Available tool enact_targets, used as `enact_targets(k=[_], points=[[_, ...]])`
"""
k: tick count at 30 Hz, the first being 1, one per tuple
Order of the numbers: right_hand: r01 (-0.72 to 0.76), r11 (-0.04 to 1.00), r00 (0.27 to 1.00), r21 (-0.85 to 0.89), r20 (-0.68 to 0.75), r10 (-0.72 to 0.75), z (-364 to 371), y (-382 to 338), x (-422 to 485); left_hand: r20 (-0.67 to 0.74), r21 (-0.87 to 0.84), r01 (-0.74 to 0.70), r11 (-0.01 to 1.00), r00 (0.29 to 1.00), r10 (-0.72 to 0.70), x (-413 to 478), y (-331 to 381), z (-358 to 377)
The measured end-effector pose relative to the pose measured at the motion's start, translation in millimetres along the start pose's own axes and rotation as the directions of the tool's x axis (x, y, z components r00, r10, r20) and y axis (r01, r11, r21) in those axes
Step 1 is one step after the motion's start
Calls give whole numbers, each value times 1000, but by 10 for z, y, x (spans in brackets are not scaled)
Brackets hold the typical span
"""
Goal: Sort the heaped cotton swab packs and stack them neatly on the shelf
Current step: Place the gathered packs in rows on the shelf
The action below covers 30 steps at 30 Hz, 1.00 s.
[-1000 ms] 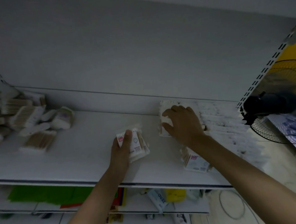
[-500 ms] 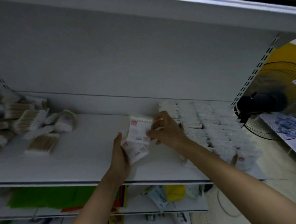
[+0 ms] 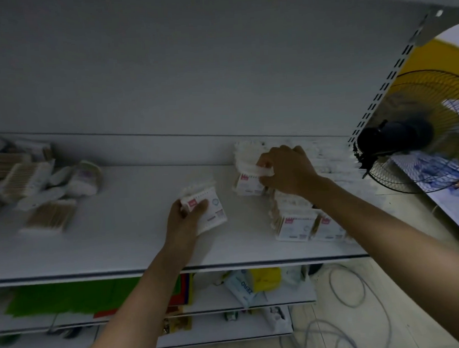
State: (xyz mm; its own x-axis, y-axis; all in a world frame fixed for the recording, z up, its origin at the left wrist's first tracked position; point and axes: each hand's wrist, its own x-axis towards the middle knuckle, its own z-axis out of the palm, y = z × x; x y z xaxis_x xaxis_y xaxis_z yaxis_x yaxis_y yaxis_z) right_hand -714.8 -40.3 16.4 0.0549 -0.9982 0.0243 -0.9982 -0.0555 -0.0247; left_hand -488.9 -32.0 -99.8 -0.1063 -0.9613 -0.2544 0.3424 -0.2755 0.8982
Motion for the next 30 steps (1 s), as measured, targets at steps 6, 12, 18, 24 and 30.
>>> enact_targets(k=[6,12,18,24,30], points=[[51,939,997,-341,-40,-69,13,-110,49,10,-12,-14,1000,1000,14,-2,23,-1],[110,892,991,-438,-22,-133,132,-150,15,-10,-20,-26,999,1000,26,-16,27,30],[106,938,985,-332,-97,-145,44,-299,-60,60,14,-21,1000,998,20,-49,40,38],[109,879,985,464,69,-159,211,-737,-297,113,-61,7,998,994,0,-103,75,1],[101,816,985,569,60,-164,213,-768,-388,88,-288,82,954,994,-59,-99,105,-32]])
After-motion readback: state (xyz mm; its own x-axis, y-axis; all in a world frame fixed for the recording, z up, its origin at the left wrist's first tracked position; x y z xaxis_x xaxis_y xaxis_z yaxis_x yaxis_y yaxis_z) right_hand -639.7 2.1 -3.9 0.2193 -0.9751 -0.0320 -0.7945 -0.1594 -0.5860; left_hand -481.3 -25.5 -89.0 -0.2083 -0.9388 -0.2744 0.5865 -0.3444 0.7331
